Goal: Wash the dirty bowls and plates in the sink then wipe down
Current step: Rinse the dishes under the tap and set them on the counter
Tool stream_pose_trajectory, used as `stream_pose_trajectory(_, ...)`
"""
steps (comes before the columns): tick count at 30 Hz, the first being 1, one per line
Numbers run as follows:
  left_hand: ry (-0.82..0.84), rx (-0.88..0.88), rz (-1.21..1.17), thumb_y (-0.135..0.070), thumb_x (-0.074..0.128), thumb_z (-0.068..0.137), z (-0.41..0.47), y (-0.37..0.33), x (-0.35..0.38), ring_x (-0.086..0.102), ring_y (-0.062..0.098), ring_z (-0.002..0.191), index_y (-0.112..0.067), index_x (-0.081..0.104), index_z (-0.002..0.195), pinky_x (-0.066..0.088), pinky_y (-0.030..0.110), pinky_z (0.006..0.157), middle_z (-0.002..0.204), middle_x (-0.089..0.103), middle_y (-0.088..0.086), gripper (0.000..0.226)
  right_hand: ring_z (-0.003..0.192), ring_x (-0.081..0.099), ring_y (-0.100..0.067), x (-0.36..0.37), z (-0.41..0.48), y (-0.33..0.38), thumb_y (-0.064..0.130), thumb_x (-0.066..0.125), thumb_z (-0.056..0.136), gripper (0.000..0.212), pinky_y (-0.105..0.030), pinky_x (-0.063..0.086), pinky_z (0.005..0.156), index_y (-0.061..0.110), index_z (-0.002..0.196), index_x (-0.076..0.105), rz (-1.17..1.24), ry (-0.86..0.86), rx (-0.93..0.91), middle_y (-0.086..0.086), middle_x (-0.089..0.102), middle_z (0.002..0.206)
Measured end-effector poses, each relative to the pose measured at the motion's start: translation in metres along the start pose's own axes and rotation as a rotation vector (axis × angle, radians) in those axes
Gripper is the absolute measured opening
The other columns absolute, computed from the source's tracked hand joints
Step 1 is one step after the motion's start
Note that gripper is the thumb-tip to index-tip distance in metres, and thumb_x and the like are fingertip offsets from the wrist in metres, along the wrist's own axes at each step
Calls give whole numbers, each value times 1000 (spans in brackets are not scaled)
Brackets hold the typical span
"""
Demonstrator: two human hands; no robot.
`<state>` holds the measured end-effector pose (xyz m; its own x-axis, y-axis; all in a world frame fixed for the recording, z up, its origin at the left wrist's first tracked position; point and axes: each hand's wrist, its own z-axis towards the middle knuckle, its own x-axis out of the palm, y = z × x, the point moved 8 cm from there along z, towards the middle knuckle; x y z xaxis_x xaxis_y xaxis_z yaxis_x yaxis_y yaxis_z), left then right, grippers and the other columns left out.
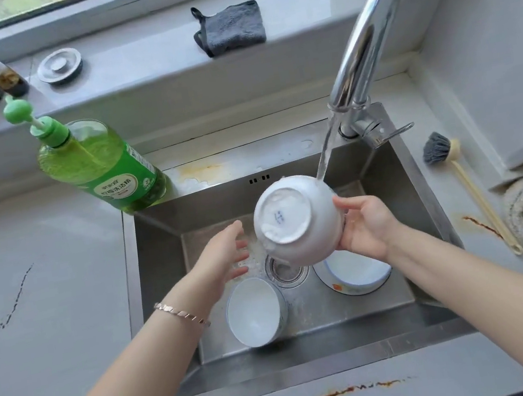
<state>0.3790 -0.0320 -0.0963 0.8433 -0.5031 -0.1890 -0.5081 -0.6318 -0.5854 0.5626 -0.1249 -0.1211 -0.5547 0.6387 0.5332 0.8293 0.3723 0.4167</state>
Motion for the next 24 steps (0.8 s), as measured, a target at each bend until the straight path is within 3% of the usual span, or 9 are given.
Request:
stream_pose_trajectory(2,142,-27,-54,-39,39,98,0,-7,29,58,23,95,-18,53,120,49,36,80,116,57,7,34,68,70,-25,-3,-2,10,13,65,70,28,-41,57,58,9,98,62,44,37,-5,-8,71,81)
stream_pose_trajectory(5,227,-56,-167,-36,46,95,1,-22,55,61,22,75,-18,56,107,53,38,75,100,59,7,24,80,70,-30,-15,-3,28,10,89,30,79,-50,56,66,10,106,65,135,98,-46,-11,70,97)
stream_pose_trajectory(7,274,-83,-196,-34,52,92,4,-27,65,62,22,73,-15,55,108,53,40,77,99,58,6,24,84,69,-29,-25,-6,37,12,84,42,77,-47,56,69,15,116,62,107,90,-71,-8,68,103)
stream_pose_trajectory(9,356,-109,-181,-34,54,91,4,-31,77,64,21,78,-16,57,110,51,40,82,101,63,4,26,83,65,-25,-32,-8,46,17,62,68,55,-40,54,67,20,123,57,32,61,-82,-5,65,101)
stream_pose_trajectory(12,401,-91,-145,-37,61,86,1,-39,92,66,21,92,-18,58,117,52,39,82,114,64,2,36,71,62,-21,-39,-14,53,26,40,86,35,-31,52,60,18,115,56,-106,71,-65,-5,61,88)
stream_pose_trajectory(15,367,-45,-123,-34,72,78,2,-48,99,66,25,94,-11,58,118,56,39,74,114,65,7,48,85,63,-25,-48,-18,57,49,50,85,42,-35,51,72,20,113,61,-309,36,-54,-8,65,100)
stream_pose_trajectory(17,333,16,-70,-29,73,78,-1,-54,99,67,25,86,-12,63,105,58,40,77,99,69,8,33,103,60,-32,-57,-20,59,55,61,71,66,-42,51,80,19,125,53,-493,-22,-51,-11,62,117)
stream_pose_trajectory(19,311,71,-14,-28,74,78,-2,-57,97,67,23,82,-16,65,98,57,41,81,97,71,7,25,101,63,-33,-59,-23,61,50,64,67,69,-44,56,77,15,125,50,-590,-45,-67,-15,62,118)
stream_pose_trajectory(24,207,139,5,-28,72,80,0,-53,66,67,23,92,-11,52,128,59,35,74,120,62,11,55,90,67,-35,-40,-19,64,37,68,73,51,-44,58,74,16,118,55,-695,-42,-142,-13,66,111)
